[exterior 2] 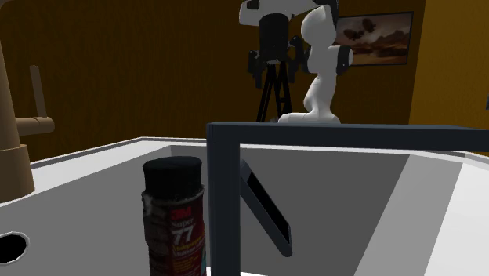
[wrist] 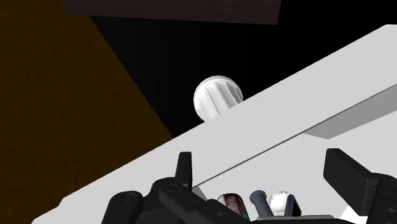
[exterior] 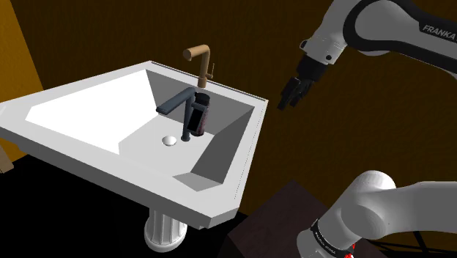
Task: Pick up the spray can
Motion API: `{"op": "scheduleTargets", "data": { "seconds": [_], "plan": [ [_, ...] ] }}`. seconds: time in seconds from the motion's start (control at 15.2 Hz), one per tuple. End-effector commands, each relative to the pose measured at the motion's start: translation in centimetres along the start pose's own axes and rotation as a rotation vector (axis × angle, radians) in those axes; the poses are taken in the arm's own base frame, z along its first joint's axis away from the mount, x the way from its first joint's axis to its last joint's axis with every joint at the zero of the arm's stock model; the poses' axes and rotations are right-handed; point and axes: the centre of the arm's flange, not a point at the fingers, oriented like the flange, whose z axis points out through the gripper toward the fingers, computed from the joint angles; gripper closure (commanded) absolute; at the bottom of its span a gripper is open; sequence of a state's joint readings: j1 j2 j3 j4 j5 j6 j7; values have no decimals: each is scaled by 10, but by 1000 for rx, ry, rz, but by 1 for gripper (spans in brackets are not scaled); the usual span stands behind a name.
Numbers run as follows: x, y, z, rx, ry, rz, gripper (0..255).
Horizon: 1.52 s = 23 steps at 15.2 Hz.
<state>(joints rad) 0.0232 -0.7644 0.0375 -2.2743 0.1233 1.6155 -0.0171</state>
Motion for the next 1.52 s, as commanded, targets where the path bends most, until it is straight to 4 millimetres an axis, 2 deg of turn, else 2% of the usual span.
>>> {"op": "scheduleTargets", "data": {
  "seconds": [0.0, 1.45],
  "plan": [
    [0, 0, 0, 0, 0, 0, 0],
    [270, -47, 111, -27, -33, 62, 0]
  ]
}}
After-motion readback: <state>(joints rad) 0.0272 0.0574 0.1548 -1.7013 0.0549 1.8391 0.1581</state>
